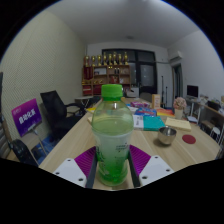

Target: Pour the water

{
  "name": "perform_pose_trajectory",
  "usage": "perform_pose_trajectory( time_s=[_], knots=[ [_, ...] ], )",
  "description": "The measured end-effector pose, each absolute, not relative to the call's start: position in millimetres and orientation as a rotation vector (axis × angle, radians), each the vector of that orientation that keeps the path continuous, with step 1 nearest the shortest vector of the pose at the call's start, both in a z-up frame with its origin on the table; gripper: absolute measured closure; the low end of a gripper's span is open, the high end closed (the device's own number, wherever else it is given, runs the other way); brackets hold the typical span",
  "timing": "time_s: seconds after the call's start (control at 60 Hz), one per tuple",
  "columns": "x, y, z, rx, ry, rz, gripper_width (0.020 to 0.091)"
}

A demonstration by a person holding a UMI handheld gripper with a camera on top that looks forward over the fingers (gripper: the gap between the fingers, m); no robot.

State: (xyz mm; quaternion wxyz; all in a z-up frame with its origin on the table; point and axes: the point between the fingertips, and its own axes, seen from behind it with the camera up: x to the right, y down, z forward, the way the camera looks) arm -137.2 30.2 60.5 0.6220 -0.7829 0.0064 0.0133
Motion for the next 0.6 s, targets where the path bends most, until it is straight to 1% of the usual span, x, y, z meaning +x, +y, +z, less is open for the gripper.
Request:
perform_pose_trajectory(
  time_s=[0.1,0.15,0.167,0.233,0.25,0.333,0.367,0.467,0.567,0.583,0.6],
  knots=[
    [-140,34,60,-1.796,-0.044,0.027,0.0612],
    [-140,35,59,-1.800,-0.049,0.040,0.0617],
    [-141,36,58,-1.804,-0.051,0.042,0.0647],
    [-144,38,60,-1.824,-0.073,0.052,0.0688],
    [-145,39,59,-1.834,-0.074,0.056,0.0711],
    [-144,50,57,-1.891,-0.051,0.148,0.0730],
    [-147,55,66,-1.897,0.000,0.225,0.0730],
    [-150,78,113,-1.854,0.350,0.593,0.0730],
    [-117,109,144,-1.738,0.740,0.993,0.0733],
    [-125,111,150,-1.715,0.818,1.033,0.0731],
    [-117,115,151,-1.691,0.867,1.098,0.0731]
  ],
)
